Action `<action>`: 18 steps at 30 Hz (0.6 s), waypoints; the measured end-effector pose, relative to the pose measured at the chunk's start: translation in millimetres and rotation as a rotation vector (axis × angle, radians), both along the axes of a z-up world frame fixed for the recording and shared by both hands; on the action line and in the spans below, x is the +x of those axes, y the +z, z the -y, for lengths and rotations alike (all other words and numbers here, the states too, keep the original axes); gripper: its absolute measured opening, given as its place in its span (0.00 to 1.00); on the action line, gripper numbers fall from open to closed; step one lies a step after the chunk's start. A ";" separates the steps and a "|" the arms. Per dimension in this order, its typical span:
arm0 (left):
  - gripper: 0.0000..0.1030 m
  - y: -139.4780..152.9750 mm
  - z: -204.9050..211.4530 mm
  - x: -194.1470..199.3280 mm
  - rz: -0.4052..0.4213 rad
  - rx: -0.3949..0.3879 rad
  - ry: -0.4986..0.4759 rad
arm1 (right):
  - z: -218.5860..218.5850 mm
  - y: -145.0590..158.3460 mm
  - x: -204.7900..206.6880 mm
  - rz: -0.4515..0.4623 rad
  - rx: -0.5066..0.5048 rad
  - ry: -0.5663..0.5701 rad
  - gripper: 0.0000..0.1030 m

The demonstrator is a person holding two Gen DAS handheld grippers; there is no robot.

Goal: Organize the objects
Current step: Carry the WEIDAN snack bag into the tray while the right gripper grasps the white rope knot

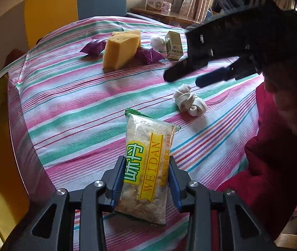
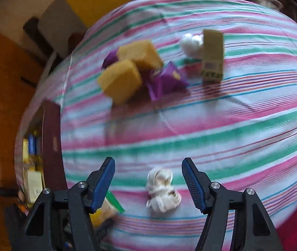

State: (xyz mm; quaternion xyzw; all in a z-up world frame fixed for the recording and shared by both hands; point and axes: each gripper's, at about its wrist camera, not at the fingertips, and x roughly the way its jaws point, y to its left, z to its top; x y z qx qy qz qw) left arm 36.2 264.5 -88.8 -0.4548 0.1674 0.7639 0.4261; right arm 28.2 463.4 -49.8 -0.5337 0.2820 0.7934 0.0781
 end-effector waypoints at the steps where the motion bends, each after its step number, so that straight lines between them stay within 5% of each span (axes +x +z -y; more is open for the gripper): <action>1: 0.37 0.8 1.5 0.1 0.008 0.005 0.003 | 7.1 -1.4 -0.5 0.026 0.025 0.025 0.66; 3: 0.37 5.1 6.2 2.8 0.018 0.024 -0.001 | 18.5 -12.4 -1.9 0.101 0.073 0.065 0.65; 5: 0.37 12.8 11.0 6.7 0.013 0.045 -0.009 | 25.8 -24.4 -4.9 0.173 0.129 0.102 0.41; 7: 0.37 23.0 18.5 10.0 0.010 0.076 -0.016 | 35.8 -32.8 -9.9 0.208 0.195 0.135 0.29; 13: 0.37 59.9 54.8 6.7 -0.001 0.168 0.020 | 41.9 -34.5 -12.7 0.135 0.260 0.137 0.27; 18: 0.37 73.2 101.0 -33.5 0.054 0.203 0.178 | 47.7 -37.3 -15.2 0.130 0.299 0.158 0.27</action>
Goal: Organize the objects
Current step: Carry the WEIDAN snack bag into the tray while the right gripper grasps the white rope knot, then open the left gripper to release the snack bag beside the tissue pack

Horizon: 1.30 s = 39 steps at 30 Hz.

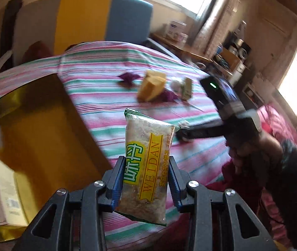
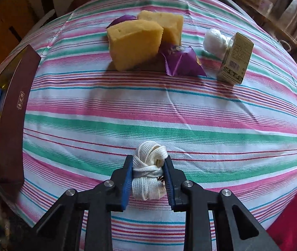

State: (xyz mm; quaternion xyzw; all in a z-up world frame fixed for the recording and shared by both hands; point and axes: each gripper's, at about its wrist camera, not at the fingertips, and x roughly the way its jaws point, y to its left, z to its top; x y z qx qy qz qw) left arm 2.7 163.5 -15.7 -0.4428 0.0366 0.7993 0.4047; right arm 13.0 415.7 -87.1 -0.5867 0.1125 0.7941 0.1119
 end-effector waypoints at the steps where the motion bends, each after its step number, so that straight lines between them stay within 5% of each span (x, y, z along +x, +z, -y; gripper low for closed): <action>1: 0.37 0.7 9.4 -9.3 0.009 -0.001 0.032 | 0.3 -0.3 0.0 -0.001 0.001 0.002 0.27; 10: 0.37 2.5 89.2 -108.9 0.054 -0.078 0.334 | 4.6 3.1 -1.3 -0.028 0.008 0.031 0.27; 21: 0.37 -58.0 117.4 -216.8 0.299 -0.081 0.578 | 4.9 8.1 9.6 -0.044 0.000 0.051 0.27; 31: 0.44 -68.7 127.2 -237.5 0.293 -0.128 0.671 | 4.7 7.7 8.7 -0.048 -0.015 0.049 0.28; 39: 0.44 -33.8 133.9 -207.4 0.183 -0.121 0.633 | 5.5 7.6 8.7 -0.049 -0.009 0.051 0.28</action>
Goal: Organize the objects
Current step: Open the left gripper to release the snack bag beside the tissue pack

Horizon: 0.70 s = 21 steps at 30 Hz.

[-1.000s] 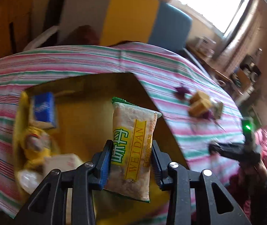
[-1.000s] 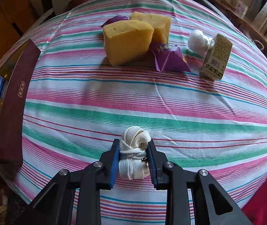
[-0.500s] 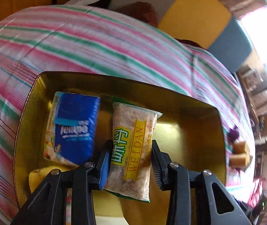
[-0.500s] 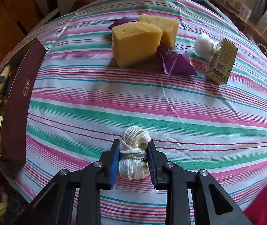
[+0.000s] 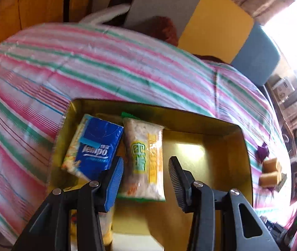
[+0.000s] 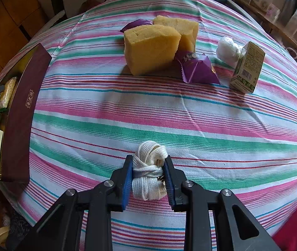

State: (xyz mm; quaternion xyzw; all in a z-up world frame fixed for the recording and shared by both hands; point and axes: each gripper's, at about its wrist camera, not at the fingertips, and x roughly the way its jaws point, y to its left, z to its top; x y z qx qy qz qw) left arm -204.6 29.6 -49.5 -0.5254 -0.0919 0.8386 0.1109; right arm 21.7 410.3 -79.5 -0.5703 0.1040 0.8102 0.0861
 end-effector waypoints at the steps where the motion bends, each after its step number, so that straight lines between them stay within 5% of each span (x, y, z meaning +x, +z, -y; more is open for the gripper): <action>1: 0.44 6.6 0.7 8.4 -0.028 -0.011 -0.007 | 0.7 -0.1 0.0 0.000 0.005 0.002 0.28; 8: 0.44 44.7 -2.0 106.7 -0.285 -0.133 -0.127 | 6.0 -1.2 -3.7 -0.002 0.032 0.013 0.28; 21: 0.44 22.9 -8.0 173.5 -0.288 -0.182 -0.179 | 16.2 -1.9 -4.6 -0.015 0.103 0.044 0.28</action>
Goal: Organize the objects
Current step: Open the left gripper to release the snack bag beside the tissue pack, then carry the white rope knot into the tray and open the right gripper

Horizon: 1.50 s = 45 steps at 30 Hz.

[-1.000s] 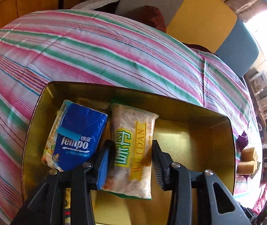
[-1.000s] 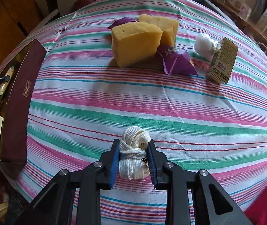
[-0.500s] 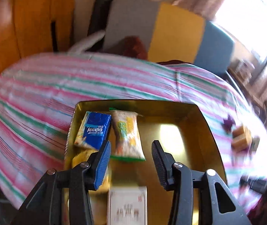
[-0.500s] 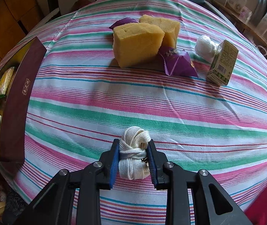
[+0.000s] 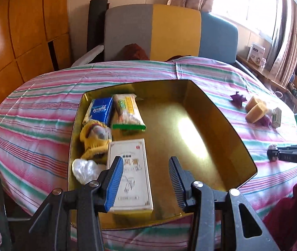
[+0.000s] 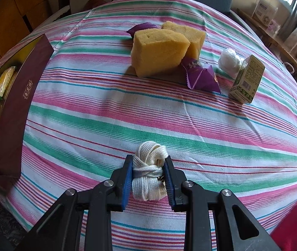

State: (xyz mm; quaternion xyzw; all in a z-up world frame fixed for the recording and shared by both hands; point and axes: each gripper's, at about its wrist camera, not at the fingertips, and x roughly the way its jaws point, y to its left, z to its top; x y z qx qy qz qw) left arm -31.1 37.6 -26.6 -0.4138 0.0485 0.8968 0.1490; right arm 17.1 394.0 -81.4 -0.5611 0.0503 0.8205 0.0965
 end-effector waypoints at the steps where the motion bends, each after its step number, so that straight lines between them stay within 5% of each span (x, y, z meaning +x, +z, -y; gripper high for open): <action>1: 0.44 -1.1 0.7 1.1 0.003 0.002 0.000 | 0.8 0.2 -0.3 -0.002 0.004 0.001 0.28; 12: 0.44 -3.9 16.9 4.6 0.019 0.029 0.018 | 4.7 0.9 1.6 -0.020 0.037 -0.003 0.27; 18: 0.44 4.4 48.0 1.8 0.007 0.017 0.078 | -0.9 40.9 5.2 -0.154 -0.095 -0.049 0.27; 26: 0.44 3.0 79.5 -0.9 0.018 0.041 0.153 | 116.6 98.1 -55.2 -0.315 -0.252 0.247 0.27; 37: 0.44 -11.8 93.9 -7.9 0.069 0.093 0.181 | 269.7 32.6 -151.0 -0.159 -0.380 0.421 0.27; 45: 0.44 -16.2 96.2 -9.9 0.086 0.101 0.188 | 295.2 0.0 -160.6 -0.093 -0.464 0.424 0.40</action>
